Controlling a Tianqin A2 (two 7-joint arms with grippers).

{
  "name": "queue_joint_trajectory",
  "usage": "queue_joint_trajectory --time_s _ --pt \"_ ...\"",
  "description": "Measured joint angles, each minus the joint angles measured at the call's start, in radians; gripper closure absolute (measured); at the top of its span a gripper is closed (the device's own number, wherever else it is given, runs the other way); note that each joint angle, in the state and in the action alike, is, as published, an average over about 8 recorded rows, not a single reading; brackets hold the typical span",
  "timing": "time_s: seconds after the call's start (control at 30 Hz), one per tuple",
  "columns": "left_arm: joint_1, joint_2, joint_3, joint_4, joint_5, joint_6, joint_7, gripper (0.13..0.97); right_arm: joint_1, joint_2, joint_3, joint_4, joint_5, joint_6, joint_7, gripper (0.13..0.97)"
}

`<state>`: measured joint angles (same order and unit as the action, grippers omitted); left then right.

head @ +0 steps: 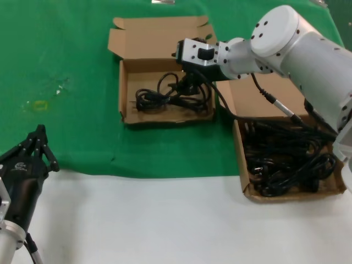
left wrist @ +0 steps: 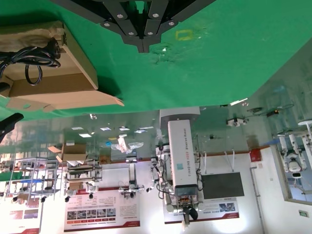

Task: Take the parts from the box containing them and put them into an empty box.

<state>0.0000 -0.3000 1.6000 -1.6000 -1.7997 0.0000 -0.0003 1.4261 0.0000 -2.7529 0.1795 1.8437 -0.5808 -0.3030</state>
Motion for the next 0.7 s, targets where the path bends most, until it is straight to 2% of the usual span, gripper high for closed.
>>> queue_joint_trajectory --time_s 0.2,0.23,0.5,0.7 --pt "0.000 0.000 0.000 0.000 0.000 0.000 0.000 0.948 0.000 0.000 0.000 0.000 0.000 0.000 0.000 0.572" --pt "0.000 0.000 0.000 0.000 0.000 0.000 0.000 0.947 0.000 0.000 0.000 0.000 0.000 0.000 0.000 0.572" --pt "0.000 0.000 0.000 0.000 0.000 0.000 0.000 0.899 0.000 0.000 0.000 0.000 0.000 0.000 0.000 0.361" --pt "0.000 0.000 0.000 0.000 0.000 0.000 0.000 0.872 0.000 0.000 0.000 0.000 0.000 0.000 0.000 0.269"
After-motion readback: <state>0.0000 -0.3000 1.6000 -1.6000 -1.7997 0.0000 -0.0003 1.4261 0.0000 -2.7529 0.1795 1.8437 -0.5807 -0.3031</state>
